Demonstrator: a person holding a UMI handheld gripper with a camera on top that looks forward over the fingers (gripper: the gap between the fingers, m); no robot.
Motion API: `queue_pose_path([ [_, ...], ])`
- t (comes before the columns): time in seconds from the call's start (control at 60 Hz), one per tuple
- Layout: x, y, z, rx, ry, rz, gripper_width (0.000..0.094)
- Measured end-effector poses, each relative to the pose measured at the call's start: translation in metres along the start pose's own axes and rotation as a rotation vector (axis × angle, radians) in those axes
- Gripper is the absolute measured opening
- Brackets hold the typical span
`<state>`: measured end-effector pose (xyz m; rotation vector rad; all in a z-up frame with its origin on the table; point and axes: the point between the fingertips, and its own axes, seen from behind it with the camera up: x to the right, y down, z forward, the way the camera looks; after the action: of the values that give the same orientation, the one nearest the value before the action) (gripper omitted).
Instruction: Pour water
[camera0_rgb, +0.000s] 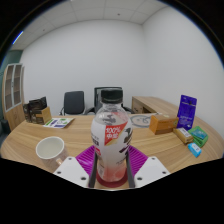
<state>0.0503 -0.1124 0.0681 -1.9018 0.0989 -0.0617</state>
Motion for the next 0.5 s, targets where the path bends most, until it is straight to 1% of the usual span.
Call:
queue_pose_path([
  [0.083,0.004,0.003,-0.002,-0.027,-0.001,0.000,0.0519],
  [0.117,0.008,0.004,-0.004,-0.040,0.006,-0.007,0.0571],
  [0.2,0.011,0.004,-0.015,-0.062,0.018,-0.019,0.0857],
  [0.217,0.011,0.004,-0.018,-0.068,0.021,-0.018,0.0868],
  [0.25,0.011,0.004,-0.026,-0.083,0.027,-0.014,0.0837],
  [0.267,0.011,0.003,-0.031,-0.091,0.031,-0.011,0.0836],
  [0.317,0.009,0.001,-0.045,-0.111,0.033,0.001,0.0866],
  [0.5,-0.012,-0.024,-0.128,-0.130,0.039,-0.024,0.0858],
])
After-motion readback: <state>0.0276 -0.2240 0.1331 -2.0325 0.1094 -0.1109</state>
